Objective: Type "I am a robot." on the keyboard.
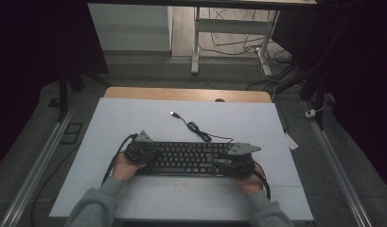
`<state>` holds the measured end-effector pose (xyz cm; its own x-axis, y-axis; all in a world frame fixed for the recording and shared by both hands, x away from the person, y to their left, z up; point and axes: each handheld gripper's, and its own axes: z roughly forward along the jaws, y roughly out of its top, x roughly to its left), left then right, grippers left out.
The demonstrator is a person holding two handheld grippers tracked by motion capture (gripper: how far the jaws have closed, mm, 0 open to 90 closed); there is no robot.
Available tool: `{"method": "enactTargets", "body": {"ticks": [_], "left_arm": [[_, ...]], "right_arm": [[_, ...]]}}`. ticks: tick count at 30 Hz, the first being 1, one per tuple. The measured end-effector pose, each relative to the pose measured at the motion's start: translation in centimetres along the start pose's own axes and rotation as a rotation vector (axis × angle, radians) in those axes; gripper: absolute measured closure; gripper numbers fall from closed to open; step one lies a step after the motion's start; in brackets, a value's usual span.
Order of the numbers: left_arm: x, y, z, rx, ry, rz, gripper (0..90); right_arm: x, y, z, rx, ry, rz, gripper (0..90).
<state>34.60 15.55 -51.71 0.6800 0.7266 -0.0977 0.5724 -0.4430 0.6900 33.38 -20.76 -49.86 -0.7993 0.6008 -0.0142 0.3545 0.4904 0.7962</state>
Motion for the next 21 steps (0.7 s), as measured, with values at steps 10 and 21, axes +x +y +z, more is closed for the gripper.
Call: {"method": "enactTargets", "body": {"ticks": [10,21], "left_arm": [[-0.13,0.07,0.42,0.010,0.009,0.008,89.0],[-0.29,0.10,0.39,-0.001,0.018,0.011,89.0]], "right_arm": [[0.00,0.01,-0.02,0.000,-0.001,-0.002,51.6],[0.00,0.02,-0.08,-0.003,-0.005,-0.004,51.6]]}}
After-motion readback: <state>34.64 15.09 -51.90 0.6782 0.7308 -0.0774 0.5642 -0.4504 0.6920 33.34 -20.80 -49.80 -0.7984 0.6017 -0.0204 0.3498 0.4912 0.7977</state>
